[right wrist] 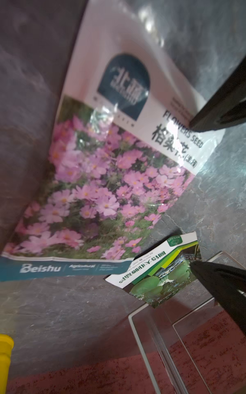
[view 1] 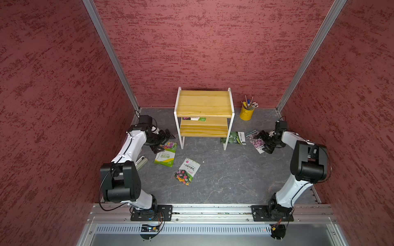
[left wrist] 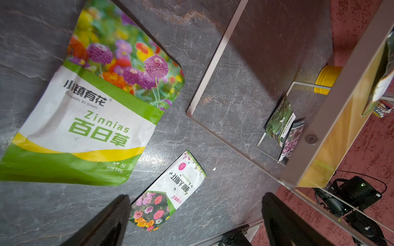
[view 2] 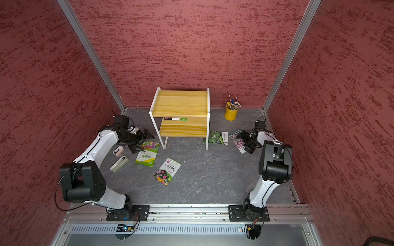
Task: Take the seed bag off the shelf
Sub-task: Adjust the seed packet at the center of the board.
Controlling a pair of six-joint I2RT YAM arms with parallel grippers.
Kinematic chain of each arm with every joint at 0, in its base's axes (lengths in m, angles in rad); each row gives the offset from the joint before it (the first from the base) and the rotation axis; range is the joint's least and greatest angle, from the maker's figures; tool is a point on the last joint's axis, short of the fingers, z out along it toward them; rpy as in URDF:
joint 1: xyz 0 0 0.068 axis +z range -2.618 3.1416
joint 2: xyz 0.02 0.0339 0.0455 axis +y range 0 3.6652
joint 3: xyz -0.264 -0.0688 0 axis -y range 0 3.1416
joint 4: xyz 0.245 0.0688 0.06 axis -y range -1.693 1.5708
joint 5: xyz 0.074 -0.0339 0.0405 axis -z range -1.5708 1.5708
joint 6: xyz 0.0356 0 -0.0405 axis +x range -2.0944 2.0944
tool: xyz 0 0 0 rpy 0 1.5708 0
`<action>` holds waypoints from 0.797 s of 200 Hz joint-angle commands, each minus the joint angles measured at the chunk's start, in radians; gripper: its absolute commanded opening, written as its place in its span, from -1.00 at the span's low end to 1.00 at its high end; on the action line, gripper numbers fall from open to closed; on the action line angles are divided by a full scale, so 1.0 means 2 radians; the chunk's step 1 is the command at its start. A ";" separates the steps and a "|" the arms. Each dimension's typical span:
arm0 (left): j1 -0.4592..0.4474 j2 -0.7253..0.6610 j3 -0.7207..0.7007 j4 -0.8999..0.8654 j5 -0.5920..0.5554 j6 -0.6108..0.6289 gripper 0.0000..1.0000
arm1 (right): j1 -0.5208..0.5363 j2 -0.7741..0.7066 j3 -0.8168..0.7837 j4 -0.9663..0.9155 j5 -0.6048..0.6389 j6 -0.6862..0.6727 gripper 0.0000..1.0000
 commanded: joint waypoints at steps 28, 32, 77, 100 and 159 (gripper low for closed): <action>0.003 0.013 0.019 0.012 0.011 0.008 0.99 | 0.049 -0.047 0.062 -0.008 -0.040 0.028 0.97; 0.003 0.014 0.019 0.013 0.011 0.007 0.99 | 0.057 -0.041 0.069 -0.008 -0.040 0.031 0.96; 0.002 0.016 0.020 0.008 0.012 0.011 0.99 | 0.125 0.043 0.119 0.057 -0.053 0.077 0.96; 0.002 0.012 0.019 0.000 0.008 0.015 0.99 | 0.144 0.086 0.133 0.101 -0.057 0.099 0.97; 0.002 0.003 0.012 -0.002 0.006 0.014 0.99 | 0.154 0.152 0.156 0.167 -0.051 0.123 0.96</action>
